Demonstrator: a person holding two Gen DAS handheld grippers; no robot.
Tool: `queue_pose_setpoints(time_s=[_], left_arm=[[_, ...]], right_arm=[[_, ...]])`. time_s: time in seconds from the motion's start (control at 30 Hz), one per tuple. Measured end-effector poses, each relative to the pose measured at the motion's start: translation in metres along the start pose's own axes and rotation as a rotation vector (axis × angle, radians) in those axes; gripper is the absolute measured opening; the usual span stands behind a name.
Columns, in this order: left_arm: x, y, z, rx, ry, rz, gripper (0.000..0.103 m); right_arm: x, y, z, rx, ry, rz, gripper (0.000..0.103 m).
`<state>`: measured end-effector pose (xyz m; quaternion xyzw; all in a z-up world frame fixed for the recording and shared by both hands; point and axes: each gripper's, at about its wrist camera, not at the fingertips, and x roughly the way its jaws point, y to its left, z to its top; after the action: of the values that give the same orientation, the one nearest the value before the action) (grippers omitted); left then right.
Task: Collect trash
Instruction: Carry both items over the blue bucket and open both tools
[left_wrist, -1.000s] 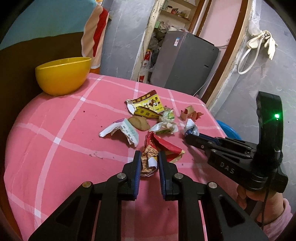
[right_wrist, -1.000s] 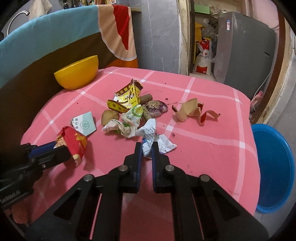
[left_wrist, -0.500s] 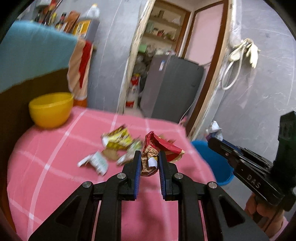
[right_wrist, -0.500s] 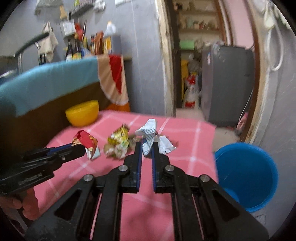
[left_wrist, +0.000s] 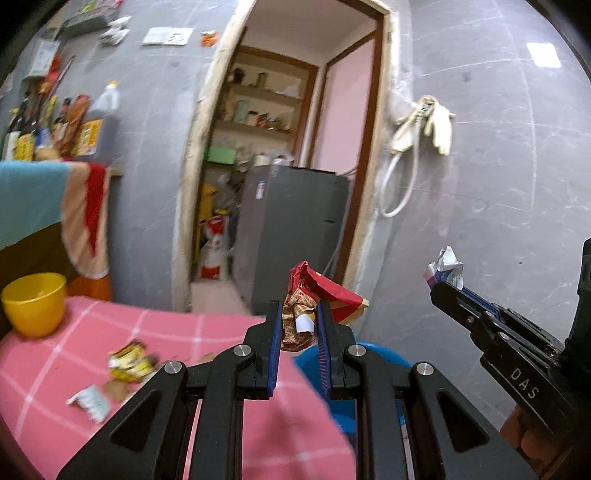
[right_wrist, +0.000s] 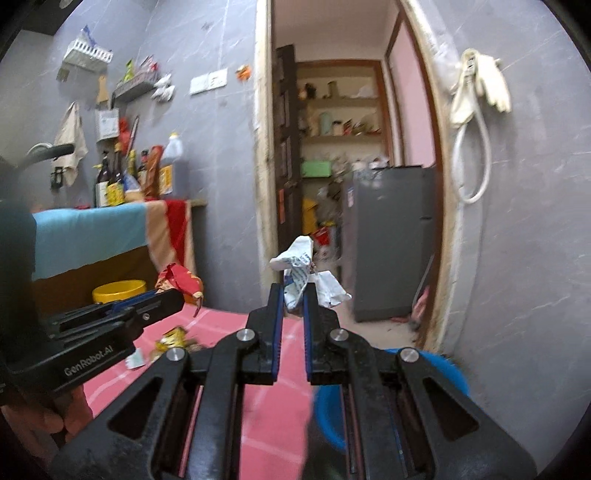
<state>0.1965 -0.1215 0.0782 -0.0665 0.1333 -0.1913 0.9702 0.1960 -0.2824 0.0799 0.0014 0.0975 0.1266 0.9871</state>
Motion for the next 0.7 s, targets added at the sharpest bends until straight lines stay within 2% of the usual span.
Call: queue_pose_setpoints(time_s=[0.27, 0.43, 0.7], left_arm=[[0.048, -0.039, -0.006, 0.034, 0.038, -0.065, 0.015], [0.077, -0.049, -0.016, 0.025, 0.105, -0.08, 0.015], [0.117, -0.051, -0.033, 0.032, 0.227, -0.064, 0.015]], right_arm=[[-0.01, -0.051, -0.006, 0.024, -0.006, -0.088, 0.009], [-0.002, -0.076, -0.021, 0.059, 0.04, -0.117, 0.009], [0.02, -0.102, -0.051, 0.126, 0.136, -0.133, 0.009]])
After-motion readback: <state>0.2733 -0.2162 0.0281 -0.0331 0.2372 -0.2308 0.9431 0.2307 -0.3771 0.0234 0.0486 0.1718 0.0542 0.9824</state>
